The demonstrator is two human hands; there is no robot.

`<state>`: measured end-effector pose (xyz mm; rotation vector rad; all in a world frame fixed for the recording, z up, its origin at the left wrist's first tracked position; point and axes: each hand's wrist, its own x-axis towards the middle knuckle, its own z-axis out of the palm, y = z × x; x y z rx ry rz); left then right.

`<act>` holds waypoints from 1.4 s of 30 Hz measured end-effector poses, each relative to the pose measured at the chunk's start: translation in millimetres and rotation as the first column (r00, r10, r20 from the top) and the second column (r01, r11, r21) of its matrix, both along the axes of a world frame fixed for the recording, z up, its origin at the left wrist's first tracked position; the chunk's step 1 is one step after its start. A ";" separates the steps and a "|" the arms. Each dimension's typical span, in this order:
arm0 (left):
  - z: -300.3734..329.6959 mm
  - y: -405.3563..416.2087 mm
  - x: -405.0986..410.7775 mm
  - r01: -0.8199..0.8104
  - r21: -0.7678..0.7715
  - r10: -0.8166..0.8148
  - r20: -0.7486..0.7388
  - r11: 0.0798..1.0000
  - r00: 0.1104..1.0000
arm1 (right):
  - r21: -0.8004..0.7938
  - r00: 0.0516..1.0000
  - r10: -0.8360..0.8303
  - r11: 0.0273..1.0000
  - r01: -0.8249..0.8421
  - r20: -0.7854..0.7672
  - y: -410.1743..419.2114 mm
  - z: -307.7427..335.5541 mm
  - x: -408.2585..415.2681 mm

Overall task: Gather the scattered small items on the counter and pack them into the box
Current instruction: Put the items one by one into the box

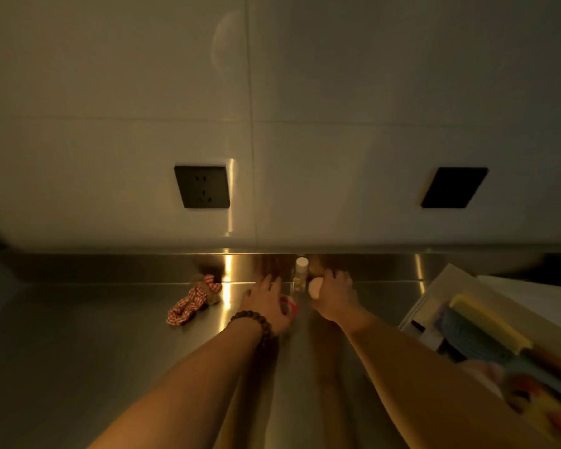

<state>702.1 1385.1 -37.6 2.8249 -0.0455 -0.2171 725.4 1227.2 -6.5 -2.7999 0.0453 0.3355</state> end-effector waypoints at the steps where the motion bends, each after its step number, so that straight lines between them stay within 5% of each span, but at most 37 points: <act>1: -3.6 0.1 5.6 0.030 0.005 -0.030 -0.029 1.000 0.999 | -0.008 1.000 -0.022 1.000 0.022 -0.013 -1.4 -5.5 1.0; 6: -18.7 -1.2 19.1 0.170 0.071 -0.162 -0.108 0.983 0.981 | -0.031 0.999 -0.035 0.999 0.035 -0.013 -3.9 -18.0 4.5; 15: -6.7 -15.6 8.6 -0.005 0.072 0.001 0.056 0.997 0.998 | 0.035 0.977 -0.109 0.994 0.104 0.184 -3.7 22.8 -9.6; 23: 78.3 -67.1 -8.8 0.117 -0.192 -0.046 0.338 0.974 0.940 | 0.077 0.895 0.000 0.996 -0.038 0.446 -79.6 140.0 -34.7; 28: 119.6 -122.6 -21.7 0.234 -0.345 -0.101 0.363 0.909 0.926 | 0.068 0.941 -0.070 0.996 0.050 0.332 -167.4 164.0 -77.3; 35: 146.1 -193.7 -50.6 0.521 -0.281 -0.378 0.434 0.806 0.818 | -0.068 0.997 -0.031 0.997 0.036 0.077 -251.9 135.2 -156.1; 42: 142.0 -254.8 -78.5 0.723 -0.226 -0.682 0.240 0.653 0.691 | -0.063 0.983 0.066 0.995 -0.078 -0.171 -277.7 102.3 -204.6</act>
